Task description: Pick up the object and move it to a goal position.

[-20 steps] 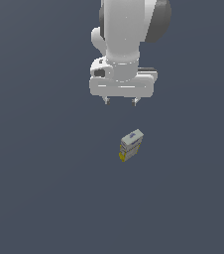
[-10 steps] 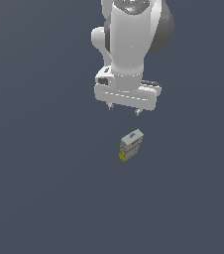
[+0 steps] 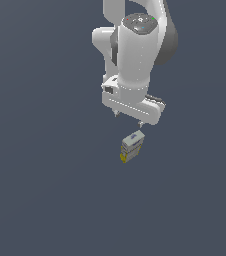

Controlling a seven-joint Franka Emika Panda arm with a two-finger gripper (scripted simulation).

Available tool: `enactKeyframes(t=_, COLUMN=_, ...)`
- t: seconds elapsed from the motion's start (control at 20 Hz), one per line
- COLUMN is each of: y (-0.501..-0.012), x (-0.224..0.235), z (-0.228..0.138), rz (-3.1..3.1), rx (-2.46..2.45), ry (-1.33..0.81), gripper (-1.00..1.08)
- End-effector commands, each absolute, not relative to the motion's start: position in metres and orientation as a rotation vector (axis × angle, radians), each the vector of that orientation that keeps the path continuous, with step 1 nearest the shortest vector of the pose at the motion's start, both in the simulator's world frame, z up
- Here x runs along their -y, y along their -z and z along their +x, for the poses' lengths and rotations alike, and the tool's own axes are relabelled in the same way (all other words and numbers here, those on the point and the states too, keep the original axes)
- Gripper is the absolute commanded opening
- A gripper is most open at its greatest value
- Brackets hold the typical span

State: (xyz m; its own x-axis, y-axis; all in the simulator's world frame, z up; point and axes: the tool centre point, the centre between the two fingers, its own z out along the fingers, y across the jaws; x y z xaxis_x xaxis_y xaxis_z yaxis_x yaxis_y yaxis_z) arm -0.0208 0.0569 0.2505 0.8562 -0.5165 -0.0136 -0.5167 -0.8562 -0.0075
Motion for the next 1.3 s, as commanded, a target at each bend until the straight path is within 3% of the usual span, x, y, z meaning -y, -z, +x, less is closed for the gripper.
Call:
enactKeyframes(t=0.0, y=-0.244, x=-0.060, z=-0.017, rz=-2.992, rx=-0.929, ry=-0.015, gripper=1.00)
enactKeyframes(t=1.25, y=-0.202, x=-0.082, z=0.005, rz=-2.793, rx=-1.437, ry=0.000, gripper=1.00)
